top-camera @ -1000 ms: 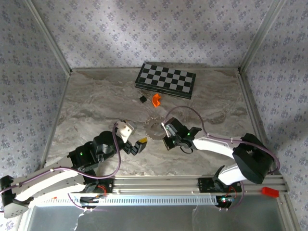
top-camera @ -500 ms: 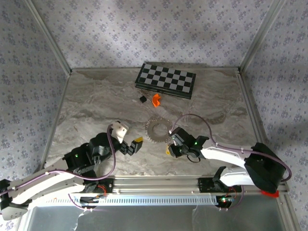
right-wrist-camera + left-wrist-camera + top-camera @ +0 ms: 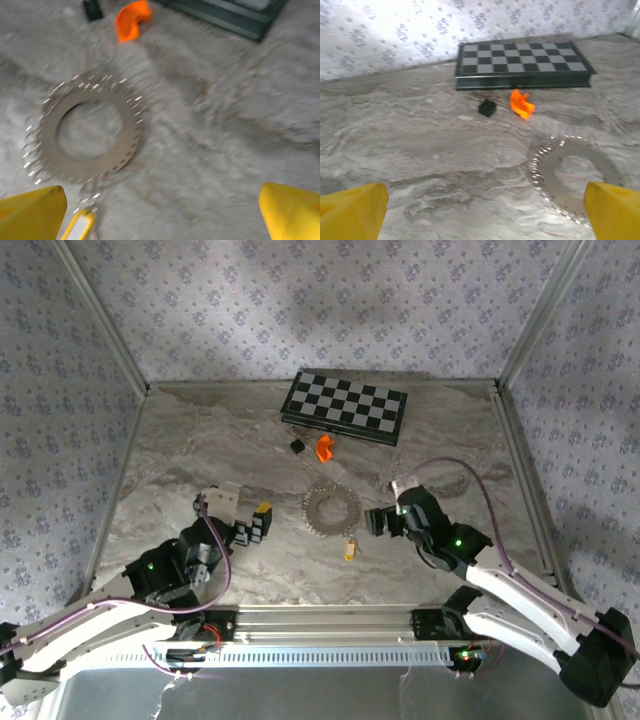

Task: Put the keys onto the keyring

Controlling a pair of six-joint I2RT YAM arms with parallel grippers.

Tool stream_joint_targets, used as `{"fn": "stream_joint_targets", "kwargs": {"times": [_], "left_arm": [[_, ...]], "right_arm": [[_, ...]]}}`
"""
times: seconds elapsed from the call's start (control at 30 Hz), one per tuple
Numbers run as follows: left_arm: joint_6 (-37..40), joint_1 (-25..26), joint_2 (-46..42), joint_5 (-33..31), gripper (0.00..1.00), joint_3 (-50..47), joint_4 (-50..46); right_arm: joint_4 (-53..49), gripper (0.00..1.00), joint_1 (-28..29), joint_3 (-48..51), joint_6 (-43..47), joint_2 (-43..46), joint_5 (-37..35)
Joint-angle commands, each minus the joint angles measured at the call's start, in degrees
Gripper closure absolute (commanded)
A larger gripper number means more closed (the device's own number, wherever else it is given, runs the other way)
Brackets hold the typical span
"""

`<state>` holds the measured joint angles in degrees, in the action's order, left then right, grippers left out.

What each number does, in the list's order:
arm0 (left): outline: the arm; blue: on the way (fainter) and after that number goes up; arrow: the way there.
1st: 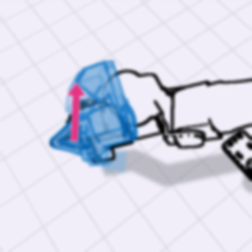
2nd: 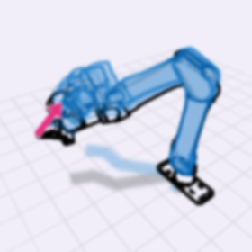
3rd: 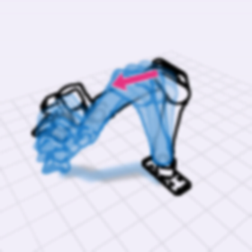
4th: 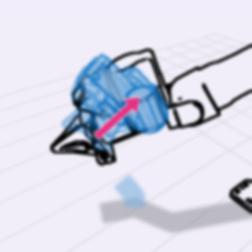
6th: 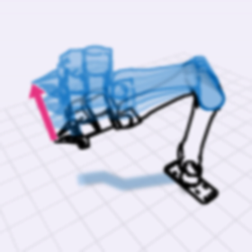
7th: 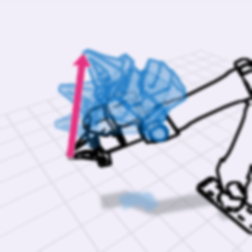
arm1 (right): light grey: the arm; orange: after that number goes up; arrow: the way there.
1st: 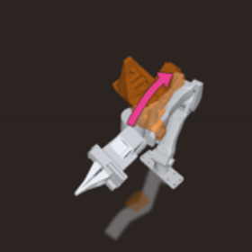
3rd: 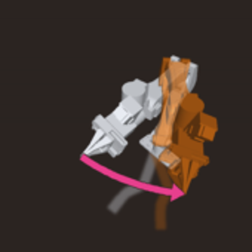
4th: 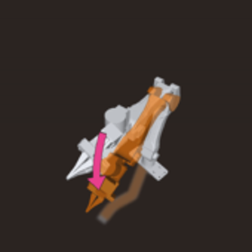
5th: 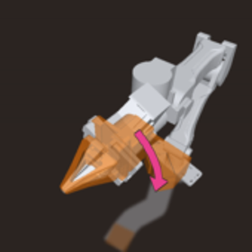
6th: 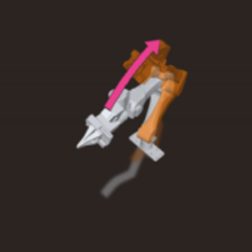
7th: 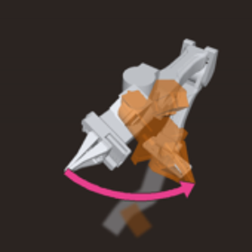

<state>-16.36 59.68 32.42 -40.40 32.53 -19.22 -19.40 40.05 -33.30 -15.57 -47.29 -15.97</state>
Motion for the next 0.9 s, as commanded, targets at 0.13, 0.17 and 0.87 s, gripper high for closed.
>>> {"fn": "stream_joint_targets", "kwargs": {"times": [0.13, 0.17, 0.87], "left_arm": [[2.3, -5.1, 3.1, -16.0, 0.01, -2.8, 3.8], [2.3, -7.0, 3.5, -17.1, 0.01, -3.2, 4.8], [9.6, -45.9, 21.8, -1.5, 0.01, -17.9, 45.3]], "right_arm": [[5.6, 0.00, -13.1, 1.8, 3.9, 4.4, -6.9], [6.9, 0.00, -15.3, 2.7, 2.9, 4.9, -7.9], [54.5, 0.00, -30.1, 15.6, 15.5, -19.3, -16.9]]}}
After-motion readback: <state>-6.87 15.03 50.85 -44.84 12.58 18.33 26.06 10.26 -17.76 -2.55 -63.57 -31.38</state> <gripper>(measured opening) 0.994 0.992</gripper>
